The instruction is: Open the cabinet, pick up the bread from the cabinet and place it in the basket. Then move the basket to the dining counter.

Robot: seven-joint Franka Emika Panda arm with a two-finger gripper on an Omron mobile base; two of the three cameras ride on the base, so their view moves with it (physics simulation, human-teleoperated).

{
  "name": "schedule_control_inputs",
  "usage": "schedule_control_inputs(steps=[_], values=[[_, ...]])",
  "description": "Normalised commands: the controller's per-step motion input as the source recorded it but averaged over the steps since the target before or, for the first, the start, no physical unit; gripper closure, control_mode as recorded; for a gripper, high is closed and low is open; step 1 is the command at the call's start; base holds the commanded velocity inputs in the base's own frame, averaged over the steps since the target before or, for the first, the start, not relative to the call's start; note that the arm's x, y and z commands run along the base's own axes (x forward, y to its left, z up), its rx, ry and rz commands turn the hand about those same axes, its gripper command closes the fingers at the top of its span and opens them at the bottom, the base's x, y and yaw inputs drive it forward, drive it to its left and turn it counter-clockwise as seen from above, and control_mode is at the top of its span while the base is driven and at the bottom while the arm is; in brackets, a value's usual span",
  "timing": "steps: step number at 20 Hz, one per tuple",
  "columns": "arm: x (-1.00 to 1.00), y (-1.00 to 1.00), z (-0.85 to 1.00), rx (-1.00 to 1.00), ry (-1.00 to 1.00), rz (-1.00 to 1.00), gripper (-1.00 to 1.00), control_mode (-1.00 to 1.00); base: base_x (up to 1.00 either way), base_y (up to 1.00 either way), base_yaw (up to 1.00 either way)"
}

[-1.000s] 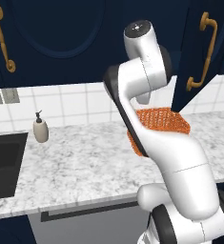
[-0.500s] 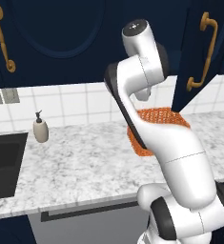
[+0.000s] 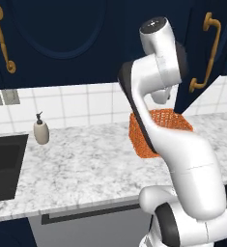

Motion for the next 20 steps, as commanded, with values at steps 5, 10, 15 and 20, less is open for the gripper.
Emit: schedule_control_inputs(steps=[5,10,15,20], values=[[-0.81,-0.20,0.07,0.03,0.00,-0.22,-1.00,-1.00,0.00,0.00,0.00],[-0.59,-0.71,0.19,0.03,0.02,-0.22,-1.00,-1.00,0.00,0.00,0.00],[-0.63,-1.00,0.18,0.03,0.06,-0.17,-1.00,-1.00,0.00,0.00,0.00],[-0.38,-1.00,0.02,0.00,0.12,-0.17,-1.00,-1.00,0.00,0.00,0.00]])
